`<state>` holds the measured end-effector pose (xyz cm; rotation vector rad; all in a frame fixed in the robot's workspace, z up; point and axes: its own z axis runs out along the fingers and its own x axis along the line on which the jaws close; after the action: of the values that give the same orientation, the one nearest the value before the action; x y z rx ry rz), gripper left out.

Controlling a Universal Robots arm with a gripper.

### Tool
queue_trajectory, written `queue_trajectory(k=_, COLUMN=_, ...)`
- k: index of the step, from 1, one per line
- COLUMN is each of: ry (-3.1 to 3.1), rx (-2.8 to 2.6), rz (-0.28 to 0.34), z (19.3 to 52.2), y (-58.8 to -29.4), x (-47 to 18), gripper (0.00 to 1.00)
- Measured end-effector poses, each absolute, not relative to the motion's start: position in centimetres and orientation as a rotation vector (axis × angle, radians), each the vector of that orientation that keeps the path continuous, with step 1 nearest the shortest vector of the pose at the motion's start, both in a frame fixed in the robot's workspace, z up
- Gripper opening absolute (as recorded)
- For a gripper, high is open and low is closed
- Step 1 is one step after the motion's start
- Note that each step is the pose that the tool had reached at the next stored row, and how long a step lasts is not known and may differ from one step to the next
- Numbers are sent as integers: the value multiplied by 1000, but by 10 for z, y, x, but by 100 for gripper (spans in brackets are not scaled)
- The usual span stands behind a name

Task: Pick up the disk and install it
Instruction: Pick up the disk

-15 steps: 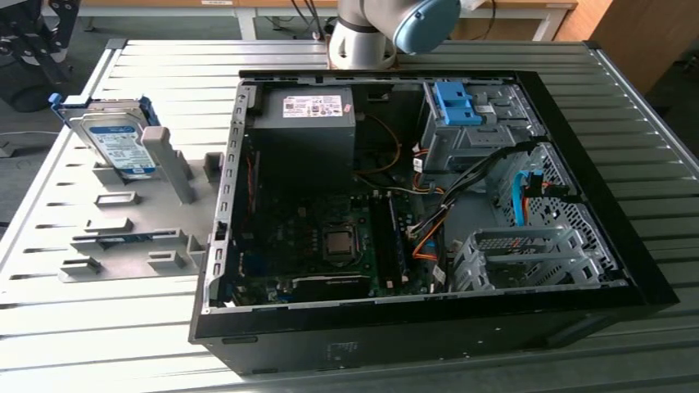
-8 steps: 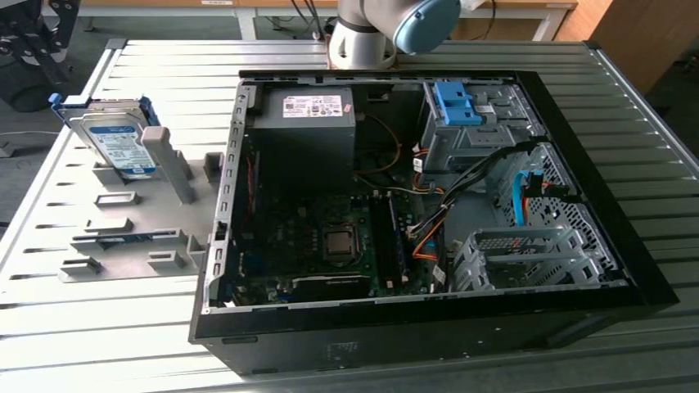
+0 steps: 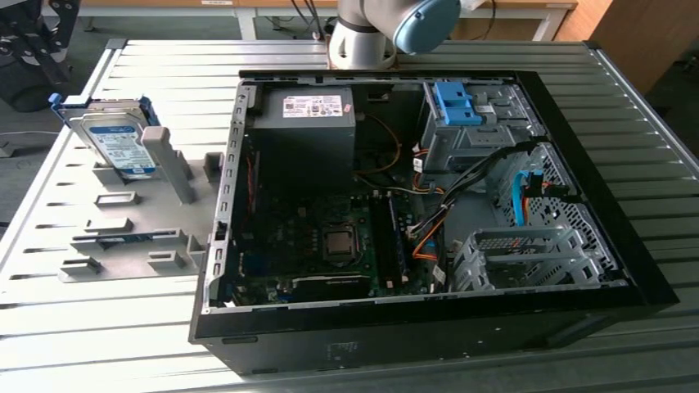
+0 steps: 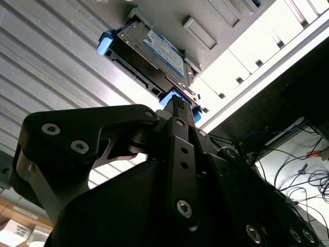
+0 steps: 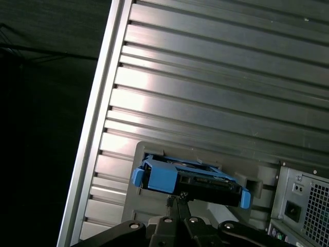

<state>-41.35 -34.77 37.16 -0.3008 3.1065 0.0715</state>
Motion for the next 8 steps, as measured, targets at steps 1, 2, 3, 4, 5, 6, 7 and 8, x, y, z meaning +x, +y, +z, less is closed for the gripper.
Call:
queue_trajectory(k=1, ry=3106, rx=-303, rz=72, z=372, y=-348, x=-413, gripper=11)
queue_trajectory(k=2, ry=3106, rx=-305, rz=72, z=372, y=-348, x=-413, gripper=11)
queue_trajectory(k=3, ry=3106, rx=-307, rz=72, z=372, y=-348, x=-413, gripper=11)
queue_trajectory(k=4, ry=3106, rx=-309, rz=72, z=372, y=-348, x=-413, gripper=11)
queue_trajectory(k=5, ry=3106, rx=-311, rz=72, z=372, y=-348, x=-413, gripper=11)
queue_trajectory(k=6, ry=3105, rx=-314, rz=72, z=372, y=-348, x=-413, gripper=11)
queue_trajectory(k=7, ry=3105, rx=-316, rz=72, z=372, y=-348, x=-413, gripper=11)
queue_trajectory(k=8, ry=3105, rx=-319, rz=72, z=372, y=-348, x=-413, gripper=11)
